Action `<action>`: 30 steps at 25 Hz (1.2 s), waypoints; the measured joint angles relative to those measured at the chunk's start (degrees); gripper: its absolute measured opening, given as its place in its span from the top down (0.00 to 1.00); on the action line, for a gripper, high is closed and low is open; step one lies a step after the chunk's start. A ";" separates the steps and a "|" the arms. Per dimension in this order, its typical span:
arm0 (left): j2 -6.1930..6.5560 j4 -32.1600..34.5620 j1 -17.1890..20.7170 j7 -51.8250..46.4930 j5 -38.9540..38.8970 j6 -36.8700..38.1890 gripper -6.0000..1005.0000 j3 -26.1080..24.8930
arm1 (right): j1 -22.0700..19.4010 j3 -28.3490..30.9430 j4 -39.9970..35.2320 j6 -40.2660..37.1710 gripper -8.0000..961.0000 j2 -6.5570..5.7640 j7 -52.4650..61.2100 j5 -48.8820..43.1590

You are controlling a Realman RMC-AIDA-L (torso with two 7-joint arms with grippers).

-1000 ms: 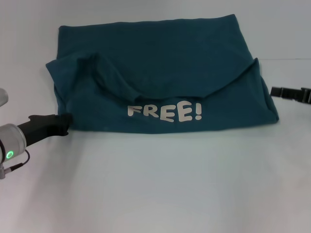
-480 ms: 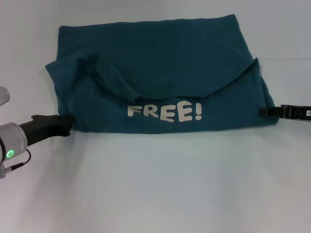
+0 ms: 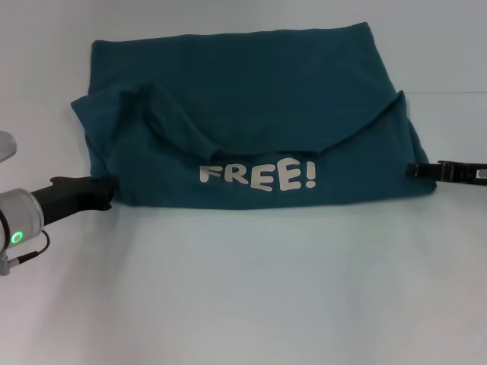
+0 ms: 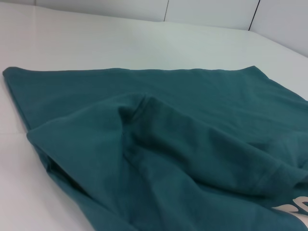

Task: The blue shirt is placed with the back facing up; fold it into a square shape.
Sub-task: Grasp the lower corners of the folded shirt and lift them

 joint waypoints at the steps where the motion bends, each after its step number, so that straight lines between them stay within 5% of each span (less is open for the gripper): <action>1: 0.00 -0.01 -0.03 0.00 0.01 -0.04 0.99 0.00 | 0.12 -0.25 0.31 0.34 0.38 0.08 -0.04 0.00; 6: 0.00 -0.08 -0.29 -0.03 0.03 -0.19 0.99 0.00 | 0.32 -1.79 0.86 1.16 0.38 0.81 -0.12 0.34; 11: 0.00 -0.02 -0.39 -0.05 0.03 -0.15 0.99 0.00 | 0.13 -1.62 0.58 0.54 0.49 0.88 -0.14 0.45; 20: -0.04 0.02 -0.40 -0.86 0.03 0.07 0.99 0.00 | -0.94 -1.00 0.45 0.12 0.95 0.54 -2.31 1.59; 30: -0.05 4.75 2.41 -5.52 0.17 5.57 0.99 -0.14 | -4.16 -0.48 -1.31 -5.01 0.96 -0.67 -6.74 7.31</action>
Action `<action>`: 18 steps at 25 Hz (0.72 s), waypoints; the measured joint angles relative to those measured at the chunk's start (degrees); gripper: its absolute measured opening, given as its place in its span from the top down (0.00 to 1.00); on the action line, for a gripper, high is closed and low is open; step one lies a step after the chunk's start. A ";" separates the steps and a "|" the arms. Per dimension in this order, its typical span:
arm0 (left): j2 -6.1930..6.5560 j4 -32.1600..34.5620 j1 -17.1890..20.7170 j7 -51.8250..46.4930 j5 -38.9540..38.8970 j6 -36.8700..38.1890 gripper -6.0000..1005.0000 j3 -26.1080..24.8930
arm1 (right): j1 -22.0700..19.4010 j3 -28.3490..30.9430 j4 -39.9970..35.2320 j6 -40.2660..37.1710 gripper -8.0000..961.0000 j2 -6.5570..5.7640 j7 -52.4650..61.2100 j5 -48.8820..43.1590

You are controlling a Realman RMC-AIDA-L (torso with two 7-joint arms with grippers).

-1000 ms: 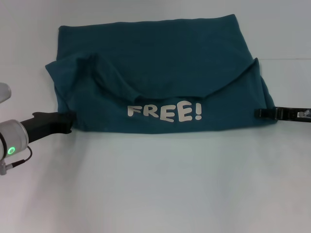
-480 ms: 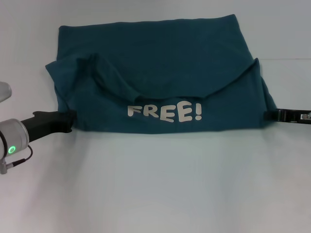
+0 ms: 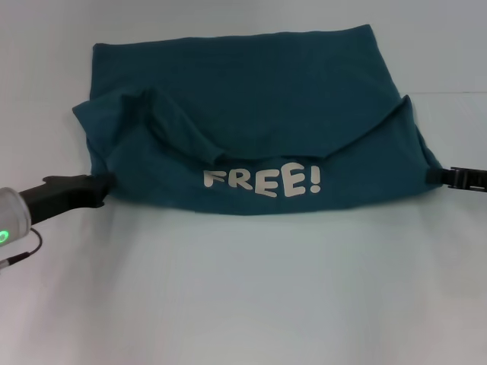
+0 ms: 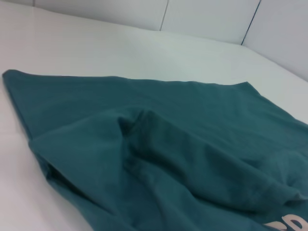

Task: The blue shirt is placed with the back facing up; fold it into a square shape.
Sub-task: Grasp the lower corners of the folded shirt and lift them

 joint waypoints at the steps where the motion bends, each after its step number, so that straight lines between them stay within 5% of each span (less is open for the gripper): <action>1: 0.00 0.48 0.32 -0.28 0.13 0.53 0.99 -0.10 | -0.34 0.00 -0.24 -0.41 0.96 -0.08 -0.08 0.26; 10: 0.05 4.73 3.73 -2.53 2.63 7.41 1.00 -3.09 | -3.38 1.81 -1.20 -6.38 0.96 -0.37 -3.86 0.82; 18: 0.20 7.92 6.71 -2.68 2.82 21.09 0.99 -11.82 | -8.70 5.20 -4.69 -16.22 0.96 0.91 -10.38 1.57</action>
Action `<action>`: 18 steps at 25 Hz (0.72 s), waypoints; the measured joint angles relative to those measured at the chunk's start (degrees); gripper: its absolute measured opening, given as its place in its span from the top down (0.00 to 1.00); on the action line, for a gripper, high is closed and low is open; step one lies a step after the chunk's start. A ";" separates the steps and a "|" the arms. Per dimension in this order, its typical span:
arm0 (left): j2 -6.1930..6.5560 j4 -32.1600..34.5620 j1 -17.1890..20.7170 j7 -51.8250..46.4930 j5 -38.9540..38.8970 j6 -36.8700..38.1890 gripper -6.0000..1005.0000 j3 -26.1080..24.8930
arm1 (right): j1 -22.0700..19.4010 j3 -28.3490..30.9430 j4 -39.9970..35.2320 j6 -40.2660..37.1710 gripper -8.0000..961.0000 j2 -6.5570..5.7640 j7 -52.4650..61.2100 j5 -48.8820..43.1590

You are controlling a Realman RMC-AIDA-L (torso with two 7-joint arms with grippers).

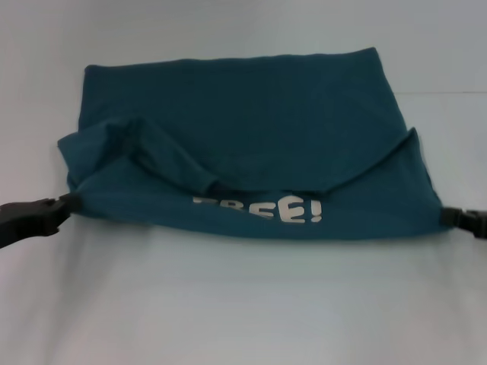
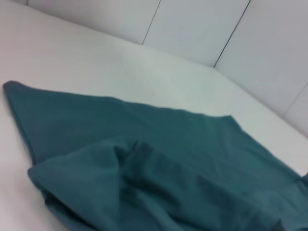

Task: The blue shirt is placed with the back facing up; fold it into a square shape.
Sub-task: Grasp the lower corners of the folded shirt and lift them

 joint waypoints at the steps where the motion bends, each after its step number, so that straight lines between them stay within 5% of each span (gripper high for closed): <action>1: -0.07 0.41 0.34 0.00 0.00 1.31 0.99 -0.79 | -0.57 0.04 -0.34 -0.95 0.96 0.17 -0.67 0.01; 18: -0.20 4.31 4.56 -0.33 3.54 17.92 0.99 -7.52 | -9.73 2.03 -4.77 -14.99 0.96 1.02 -6.70 -0.05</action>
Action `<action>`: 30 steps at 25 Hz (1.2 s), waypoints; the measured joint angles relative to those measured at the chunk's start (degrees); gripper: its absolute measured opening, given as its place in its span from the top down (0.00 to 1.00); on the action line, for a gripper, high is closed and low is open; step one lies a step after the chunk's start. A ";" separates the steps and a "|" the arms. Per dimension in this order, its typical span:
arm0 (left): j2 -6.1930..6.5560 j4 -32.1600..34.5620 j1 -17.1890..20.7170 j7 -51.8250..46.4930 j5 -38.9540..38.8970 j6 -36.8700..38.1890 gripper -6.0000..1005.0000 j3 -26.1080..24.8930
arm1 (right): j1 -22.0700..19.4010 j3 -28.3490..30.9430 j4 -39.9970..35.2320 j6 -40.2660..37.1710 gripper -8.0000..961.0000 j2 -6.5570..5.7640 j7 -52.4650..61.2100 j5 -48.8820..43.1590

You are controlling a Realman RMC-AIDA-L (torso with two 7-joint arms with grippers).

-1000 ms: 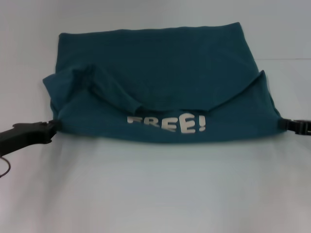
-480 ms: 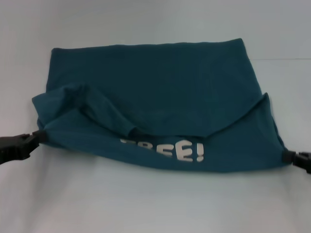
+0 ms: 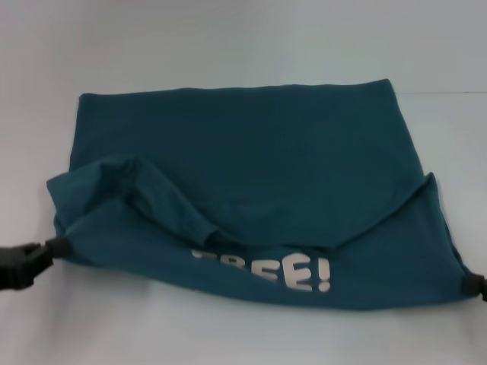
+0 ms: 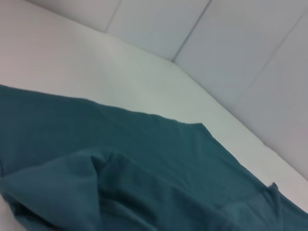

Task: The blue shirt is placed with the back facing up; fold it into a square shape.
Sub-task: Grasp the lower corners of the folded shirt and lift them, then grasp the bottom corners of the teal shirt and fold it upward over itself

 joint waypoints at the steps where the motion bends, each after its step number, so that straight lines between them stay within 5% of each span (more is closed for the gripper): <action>1: 0.00 0.25 0.32 0.02 0.61 1.17 0.99 -0.32 | -0.48 0.12 -0.32 -0.87 0.96 -0.02 -0.29 -0.07; 15: 0.28 1.98 2.27 0.84 7.16 13.01 0.99 -3.60 | -4.05 0.34 -3.36 -10.11 0.96 -0.01 -1.17 -1.49; 30: 0.53 2.84 2.01 0.86 9.54 15.70 0.99 -5.06 | -4.89 2.51 -4.62 -14.65 0.96 0.46 -1.20 -2.98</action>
